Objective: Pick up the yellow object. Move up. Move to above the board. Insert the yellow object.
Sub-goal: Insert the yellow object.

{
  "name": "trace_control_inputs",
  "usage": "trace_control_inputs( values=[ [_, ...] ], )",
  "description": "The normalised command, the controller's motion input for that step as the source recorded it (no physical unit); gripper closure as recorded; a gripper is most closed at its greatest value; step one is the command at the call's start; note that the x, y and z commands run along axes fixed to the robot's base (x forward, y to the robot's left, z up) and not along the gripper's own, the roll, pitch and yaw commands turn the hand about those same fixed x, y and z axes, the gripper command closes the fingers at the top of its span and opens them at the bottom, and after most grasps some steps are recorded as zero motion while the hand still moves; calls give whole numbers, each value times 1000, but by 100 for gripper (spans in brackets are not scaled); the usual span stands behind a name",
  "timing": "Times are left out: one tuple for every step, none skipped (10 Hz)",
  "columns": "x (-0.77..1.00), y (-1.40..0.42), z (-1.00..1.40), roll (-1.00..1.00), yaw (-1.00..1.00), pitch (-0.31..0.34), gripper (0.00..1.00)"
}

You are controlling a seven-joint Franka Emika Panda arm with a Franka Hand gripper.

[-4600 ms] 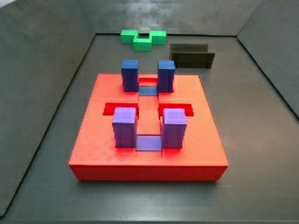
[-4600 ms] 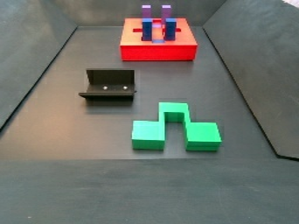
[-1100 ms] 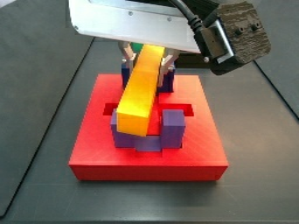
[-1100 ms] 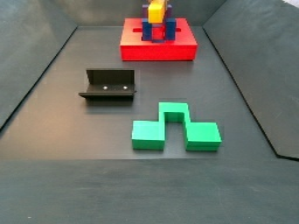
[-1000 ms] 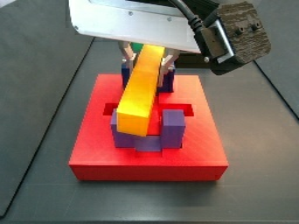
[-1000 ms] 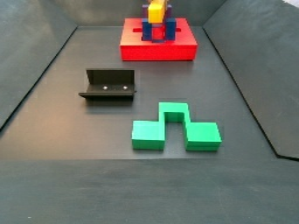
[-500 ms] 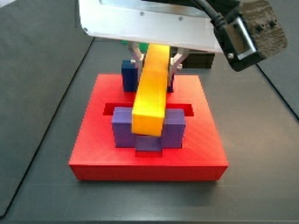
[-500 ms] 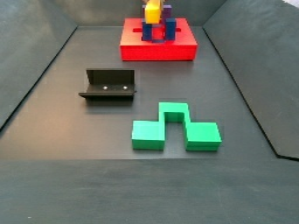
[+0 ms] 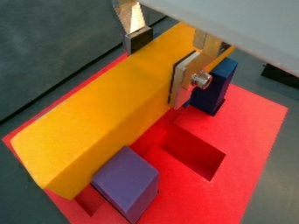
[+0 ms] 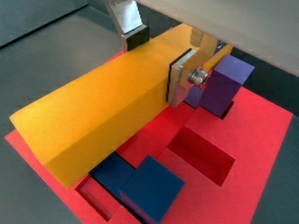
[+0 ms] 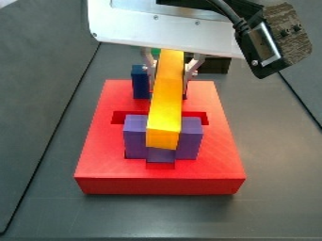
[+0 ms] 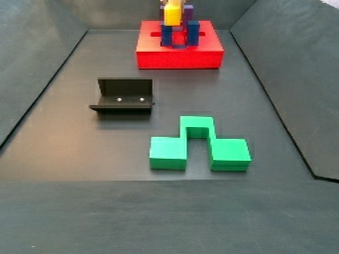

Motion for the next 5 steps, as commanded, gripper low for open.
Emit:
trace_control_inputs(
  values=[
    [0,29,137,-141,134,10,100],
    [103,0,0,0,326,13,100],
    [63,-3,0,0,354,6,100],
    [89,0,-89,77,349,0,100],
    [129,0,-109,101,400,17,100]
  ],
)
